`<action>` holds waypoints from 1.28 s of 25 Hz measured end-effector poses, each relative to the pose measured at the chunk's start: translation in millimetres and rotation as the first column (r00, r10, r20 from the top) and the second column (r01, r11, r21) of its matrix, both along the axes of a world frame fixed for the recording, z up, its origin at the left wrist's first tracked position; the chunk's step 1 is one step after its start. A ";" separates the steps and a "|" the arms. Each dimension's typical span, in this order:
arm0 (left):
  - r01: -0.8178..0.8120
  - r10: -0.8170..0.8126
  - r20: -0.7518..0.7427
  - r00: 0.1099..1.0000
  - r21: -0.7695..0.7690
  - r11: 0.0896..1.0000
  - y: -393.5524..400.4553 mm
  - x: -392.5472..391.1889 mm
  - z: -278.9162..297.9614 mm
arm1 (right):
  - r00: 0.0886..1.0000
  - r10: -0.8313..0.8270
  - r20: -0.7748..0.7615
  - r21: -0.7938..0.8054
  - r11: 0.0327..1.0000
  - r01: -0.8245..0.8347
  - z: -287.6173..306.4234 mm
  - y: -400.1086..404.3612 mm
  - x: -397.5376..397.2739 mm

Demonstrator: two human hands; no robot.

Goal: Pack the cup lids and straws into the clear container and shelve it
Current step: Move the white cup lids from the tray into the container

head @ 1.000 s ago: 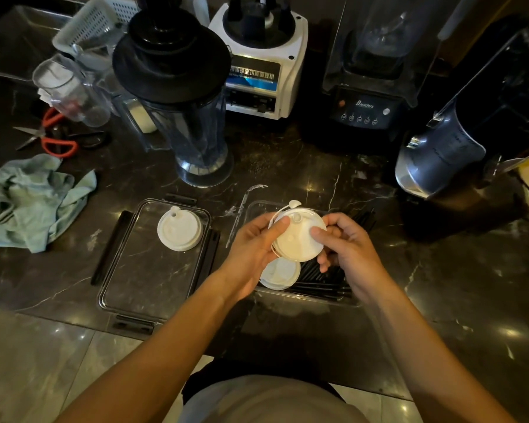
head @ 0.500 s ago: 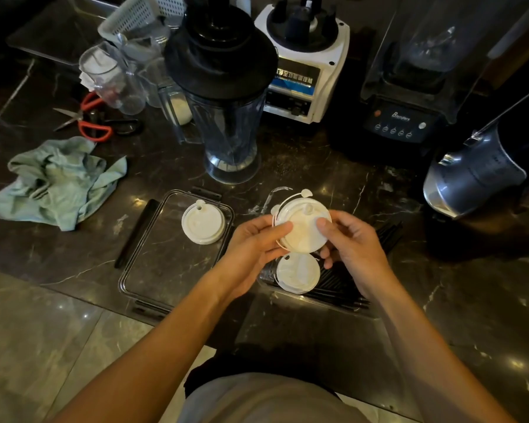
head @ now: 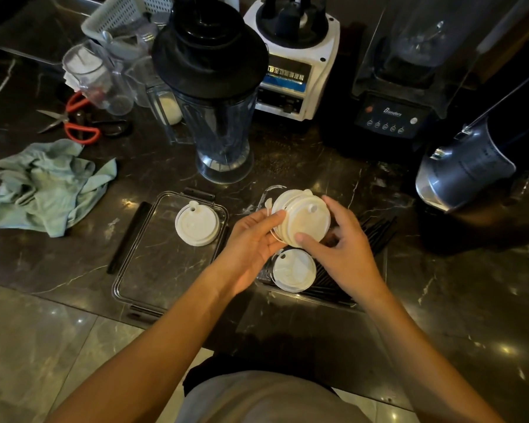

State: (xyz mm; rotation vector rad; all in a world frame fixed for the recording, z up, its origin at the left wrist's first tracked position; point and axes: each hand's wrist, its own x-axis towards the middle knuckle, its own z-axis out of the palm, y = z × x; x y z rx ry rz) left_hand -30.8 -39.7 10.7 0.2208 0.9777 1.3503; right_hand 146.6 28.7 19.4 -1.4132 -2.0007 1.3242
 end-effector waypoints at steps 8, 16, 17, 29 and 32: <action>0.064 -0.064 -0.013 0.998 0.058 0.996 4.1 4.5 -0.5 | 0.975 -0.005 0.223 0.140 0.990 -0.026 8.1 -9.4 1.2; 0.050 -0.050 -0.144 0.988 -0.009 0.999 -1.8 4.8 -3.3 | 0.975 0.096 0.202 0.111 0.987 -0.120 10.7 -7.5 12.0; 0.061 -0.063 -0.169 0.984 -0.015 0.998 -2.5 6.0 -2.7 | 0.965 0.130 0.230 0.120 0.980 -0.161 11.5 -7.5 10.7; 0.148 -0.155 -0.185 0.970 -0.051 0.988 -2.5 7.9 -8.1 | 0.869 0.244 0.430 0.116 0.940 -0.321 14.3 -8.1 3.5; 0.167 -0.173 -0.270 0.947 -0.046 0.985 -1.8 6.0 -10.9 | 0.845 0.266 0.464 0.141 0.920 -0.367 13.4 -5.3 2.9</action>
